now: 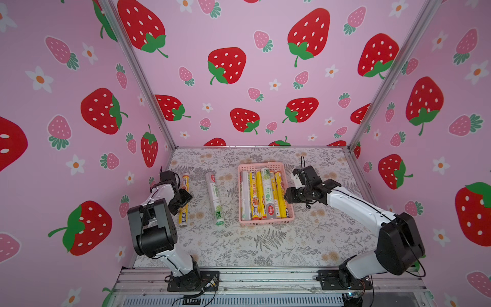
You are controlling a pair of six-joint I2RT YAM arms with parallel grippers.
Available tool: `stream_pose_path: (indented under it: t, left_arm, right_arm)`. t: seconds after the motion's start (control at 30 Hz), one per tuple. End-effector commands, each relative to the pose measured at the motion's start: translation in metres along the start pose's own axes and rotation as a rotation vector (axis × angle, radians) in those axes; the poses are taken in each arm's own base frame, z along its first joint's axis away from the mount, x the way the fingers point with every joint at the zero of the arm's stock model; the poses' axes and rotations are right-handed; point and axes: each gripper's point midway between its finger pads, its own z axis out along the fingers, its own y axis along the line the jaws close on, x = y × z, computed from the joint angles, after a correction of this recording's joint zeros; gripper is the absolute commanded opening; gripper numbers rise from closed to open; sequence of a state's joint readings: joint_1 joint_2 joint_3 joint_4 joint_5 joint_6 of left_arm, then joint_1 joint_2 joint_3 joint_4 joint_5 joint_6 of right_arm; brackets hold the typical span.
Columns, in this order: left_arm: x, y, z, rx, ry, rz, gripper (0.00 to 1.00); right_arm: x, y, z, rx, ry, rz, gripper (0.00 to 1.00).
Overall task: Put the plastic wrap into the basket
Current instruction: Pick up the plastic wrap from the center of the board.
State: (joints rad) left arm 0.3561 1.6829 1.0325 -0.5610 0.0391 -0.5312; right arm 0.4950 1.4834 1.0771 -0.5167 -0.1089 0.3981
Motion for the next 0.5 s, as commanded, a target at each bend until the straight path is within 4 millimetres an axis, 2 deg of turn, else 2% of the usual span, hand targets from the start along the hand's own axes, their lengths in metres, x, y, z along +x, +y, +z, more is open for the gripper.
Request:
stream_pose_path:
  t: [0.0,0.3,0.47]
  left_arm:
    - [0.021,0.002,-0.001,0.023,0.059,-0.014,0.72]
    - [0.045,0.001,-0.006,-0.034,0.086,0.067,0.69]
    - [0.053,0.002,0.001,-0.062,0.098,0.087,0.61]
  right_arm:
    - [-0.003,0.001,-0.009,-0.008,-0.033,0.008,0.58]
    - [-0.003,0.005,-0.016,-0.034,-0.059,0.019,0.58]
    - [-0.002,0.003,-0.022,-0.025,-0.078,0.017,0.58]
